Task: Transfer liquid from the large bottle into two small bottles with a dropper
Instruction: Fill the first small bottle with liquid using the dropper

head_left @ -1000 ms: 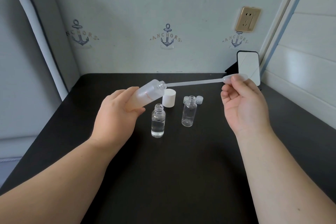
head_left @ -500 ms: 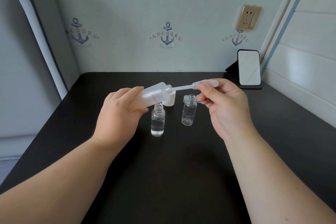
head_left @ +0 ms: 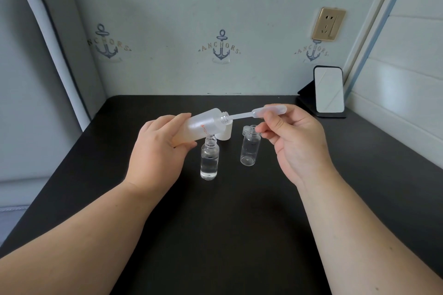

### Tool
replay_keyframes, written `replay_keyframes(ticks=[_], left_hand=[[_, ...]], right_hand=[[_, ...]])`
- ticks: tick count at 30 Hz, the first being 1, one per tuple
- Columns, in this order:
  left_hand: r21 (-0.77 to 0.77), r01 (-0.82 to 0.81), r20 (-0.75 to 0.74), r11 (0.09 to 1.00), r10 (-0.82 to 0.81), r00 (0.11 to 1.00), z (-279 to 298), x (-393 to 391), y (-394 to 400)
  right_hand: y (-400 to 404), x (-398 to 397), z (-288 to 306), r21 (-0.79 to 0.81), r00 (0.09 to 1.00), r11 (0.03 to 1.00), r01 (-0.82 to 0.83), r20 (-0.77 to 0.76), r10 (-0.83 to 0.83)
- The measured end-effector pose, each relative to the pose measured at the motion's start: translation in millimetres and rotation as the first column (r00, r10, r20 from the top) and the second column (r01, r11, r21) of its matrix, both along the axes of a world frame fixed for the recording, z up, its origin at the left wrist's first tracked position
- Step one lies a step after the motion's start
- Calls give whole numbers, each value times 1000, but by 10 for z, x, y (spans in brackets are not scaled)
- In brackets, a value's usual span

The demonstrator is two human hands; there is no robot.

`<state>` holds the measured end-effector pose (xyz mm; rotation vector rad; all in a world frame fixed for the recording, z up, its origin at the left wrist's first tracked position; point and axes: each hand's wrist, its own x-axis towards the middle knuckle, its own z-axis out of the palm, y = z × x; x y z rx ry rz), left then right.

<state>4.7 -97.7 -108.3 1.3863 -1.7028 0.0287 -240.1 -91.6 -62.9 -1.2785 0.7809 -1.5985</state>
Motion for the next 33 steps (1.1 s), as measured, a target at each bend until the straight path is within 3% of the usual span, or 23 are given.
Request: replay_keyframes(ticks=[9,19,33], left_hand=[[32,-24,-38,999,25,999,11,21,-4],[111,-31,-125,993,45,991,50,48,-2],[196,5,-355,981,66,933,48,85,-24]], right_hand=[[-76,-150,-3,49,979,999,-6,206,-4],[-136,-306,-5,107,892,994,-10,451,-40],[-138,-354,23,154,815,988,-6,574,-84]])
